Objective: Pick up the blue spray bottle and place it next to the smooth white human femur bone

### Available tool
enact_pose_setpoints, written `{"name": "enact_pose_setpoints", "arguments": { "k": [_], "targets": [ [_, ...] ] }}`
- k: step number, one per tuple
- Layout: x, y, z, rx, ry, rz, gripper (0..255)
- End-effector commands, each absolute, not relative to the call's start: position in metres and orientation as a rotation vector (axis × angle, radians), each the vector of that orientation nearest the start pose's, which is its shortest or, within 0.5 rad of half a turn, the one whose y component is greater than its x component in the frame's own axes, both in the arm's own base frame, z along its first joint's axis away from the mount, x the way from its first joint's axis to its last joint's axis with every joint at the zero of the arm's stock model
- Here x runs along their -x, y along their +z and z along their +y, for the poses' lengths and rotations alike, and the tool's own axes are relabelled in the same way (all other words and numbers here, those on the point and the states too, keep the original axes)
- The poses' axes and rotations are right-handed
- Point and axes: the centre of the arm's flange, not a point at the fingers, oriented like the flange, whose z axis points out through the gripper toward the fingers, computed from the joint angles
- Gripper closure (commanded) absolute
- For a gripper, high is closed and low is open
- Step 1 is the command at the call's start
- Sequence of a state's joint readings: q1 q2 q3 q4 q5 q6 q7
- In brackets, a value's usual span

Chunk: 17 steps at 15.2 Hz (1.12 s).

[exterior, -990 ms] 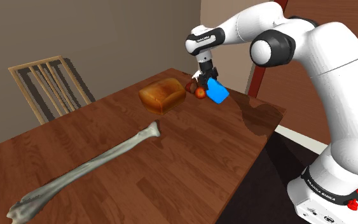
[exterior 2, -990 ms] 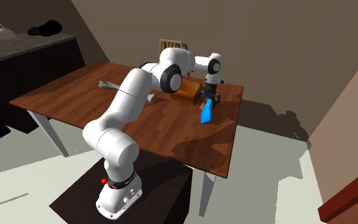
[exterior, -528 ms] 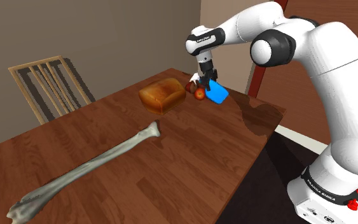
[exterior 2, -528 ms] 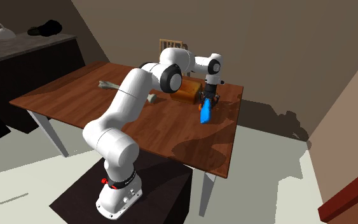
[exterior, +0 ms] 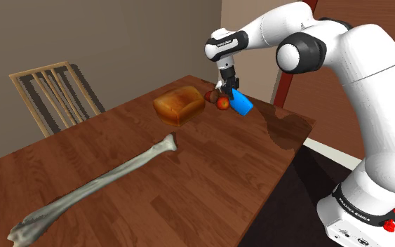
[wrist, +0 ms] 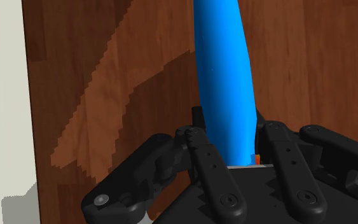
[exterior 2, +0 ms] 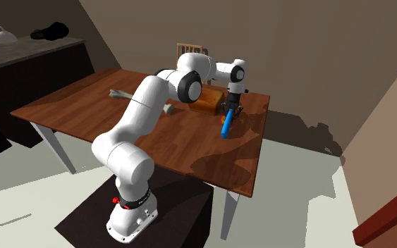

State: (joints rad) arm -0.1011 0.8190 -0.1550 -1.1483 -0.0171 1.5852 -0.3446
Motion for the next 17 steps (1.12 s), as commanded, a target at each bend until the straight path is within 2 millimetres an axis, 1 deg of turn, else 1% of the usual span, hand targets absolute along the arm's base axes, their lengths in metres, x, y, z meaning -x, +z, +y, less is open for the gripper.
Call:
{"name": "enact_pose_setpoints", "arguments": {
  "k": [1, 17],
  "targets": [
    [-0.698, 0.289, -0.154, 3.095, 0.623, -0.185, 255],
    [-0.698, 0.373, -0.154, 3.095, 0.623, -0.185, 255]
  ]
}}
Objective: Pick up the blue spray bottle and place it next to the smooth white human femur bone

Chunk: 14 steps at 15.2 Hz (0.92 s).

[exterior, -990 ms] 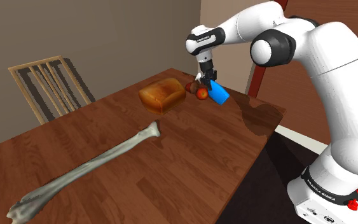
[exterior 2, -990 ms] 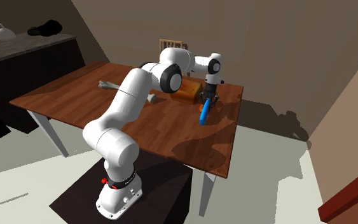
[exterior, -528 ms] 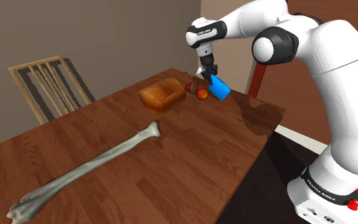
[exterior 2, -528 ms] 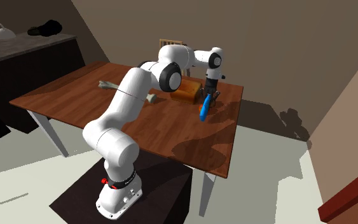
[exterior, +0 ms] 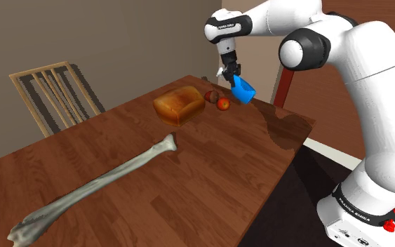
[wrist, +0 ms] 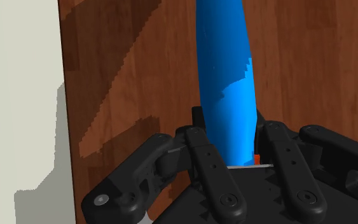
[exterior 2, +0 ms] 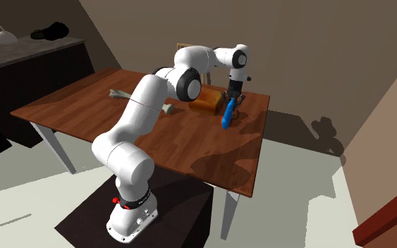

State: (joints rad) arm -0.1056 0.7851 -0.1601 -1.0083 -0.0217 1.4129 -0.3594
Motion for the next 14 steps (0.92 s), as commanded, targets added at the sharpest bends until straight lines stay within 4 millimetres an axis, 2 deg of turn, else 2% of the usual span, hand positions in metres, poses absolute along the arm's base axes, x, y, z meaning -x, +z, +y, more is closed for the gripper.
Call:
{"name": "enact_pose_setpoints", "arguments": {
  "k": [1, 13, 14],
  "targets": [
    [-0.698, 0.379, -0.154, 3.095, 0.623, -0.185, 255],
    [-0.698, 0.439, -0.154, 3.095, 0.623, -0.185, 255],
    [-0.696, 0.439, -0.141, 3.095, 0.623, -0.185, 255]
  ]
}}
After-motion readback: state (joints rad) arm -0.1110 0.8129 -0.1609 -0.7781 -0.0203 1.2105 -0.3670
